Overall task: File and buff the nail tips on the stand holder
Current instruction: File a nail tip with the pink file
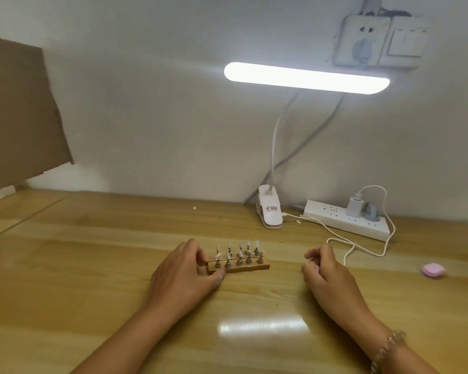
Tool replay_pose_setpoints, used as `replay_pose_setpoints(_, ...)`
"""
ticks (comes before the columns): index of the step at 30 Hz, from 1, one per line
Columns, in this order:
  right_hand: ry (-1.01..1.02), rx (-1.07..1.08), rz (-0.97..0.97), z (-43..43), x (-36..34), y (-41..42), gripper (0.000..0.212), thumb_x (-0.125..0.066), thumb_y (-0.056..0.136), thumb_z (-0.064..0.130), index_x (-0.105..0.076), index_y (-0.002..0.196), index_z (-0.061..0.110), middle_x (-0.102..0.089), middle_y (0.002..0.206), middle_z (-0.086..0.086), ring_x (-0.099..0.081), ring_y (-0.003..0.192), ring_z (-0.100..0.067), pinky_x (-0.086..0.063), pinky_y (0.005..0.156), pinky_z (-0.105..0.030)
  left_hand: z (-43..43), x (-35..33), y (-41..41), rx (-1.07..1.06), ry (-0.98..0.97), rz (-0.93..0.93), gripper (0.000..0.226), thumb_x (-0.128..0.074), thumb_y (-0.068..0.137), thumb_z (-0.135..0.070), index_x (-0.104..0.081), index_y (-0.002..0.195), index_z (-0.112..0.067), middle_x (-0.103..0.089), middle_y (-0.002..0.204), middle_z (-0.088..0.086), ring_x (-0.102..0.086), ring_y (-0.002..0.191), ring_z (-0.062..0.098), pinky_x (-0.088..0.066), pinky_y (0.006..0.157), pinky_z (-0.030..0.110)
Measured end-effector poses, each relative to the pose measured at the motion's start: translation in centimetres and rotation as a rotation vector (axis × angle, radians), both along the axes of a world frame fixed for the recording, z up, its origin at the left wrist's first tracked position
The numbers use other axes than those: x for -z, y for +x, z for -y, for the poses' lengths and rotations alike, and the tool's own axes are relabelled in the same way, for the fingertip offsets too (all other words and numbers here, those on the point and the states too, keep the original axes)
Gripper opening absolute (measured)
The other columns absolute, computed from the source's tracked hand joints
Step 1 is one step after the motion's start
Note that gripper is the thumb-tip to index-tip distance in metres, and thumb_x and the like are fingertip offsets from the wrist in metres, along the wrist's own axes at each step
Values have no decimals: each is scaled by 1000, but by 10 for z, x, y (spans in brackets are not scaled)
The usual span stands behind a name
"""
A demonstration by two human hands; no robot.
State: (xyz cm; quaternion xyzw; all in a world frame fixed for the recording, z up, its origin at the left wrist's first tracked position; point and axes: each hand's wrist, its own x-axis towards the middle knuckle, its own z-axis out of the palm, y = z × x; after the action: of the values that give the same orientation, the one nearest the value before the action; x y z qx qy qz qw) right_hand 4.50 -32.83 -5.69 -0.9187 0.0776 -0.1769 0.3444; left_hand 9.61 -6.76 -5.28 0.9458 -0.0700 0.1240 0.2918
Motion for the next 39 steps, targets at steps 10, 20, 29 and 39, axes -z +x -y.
replay_pose_setpoints(10,-217,-193,155,-6,5,-7,16,-64,91,29,-49,99,30,-55,90,21,-55,82,-3,-42,67,-16,2,3,6,202,-141,-65,10,-76,79,-47,-66,83,-46,-62,94,-25,-56,84,-14,-44,69,17)
replay_pose_setpoints(20,-322,-189,69,-11,5,-2,19,-45,91,52,-43,109,48,-49,69,17,-50,70,-1,-32,56,-18,20,7,1,234,-114,36,19,-72,86,-42,-55,78,-49,-56,93,-23,-54,85,-14,-37,65,11)
replay_pose_setpoints(29,-264,-128,32,-8,2,3,23,-65,85,53,-63,102,37,-49,62,10,-49,61,-2,-31,53,-22,25,8,-5,277,-110,174,20,-69,82,-28,-52,76,-35,-65,84,-21,-62,83,-3,-51,69,27)
replay_pose_setpoints(39,31,-16,-3,-7,-4,-6,25,-51,91,7,-32,105,17,-48,99,4,-52,98,-18,-40,76,-31,22,2,-6,533,-426,-166,26,-70,80,-6,-66,78,-31,-75,85,-11,-59,62,2,-45,62,17)
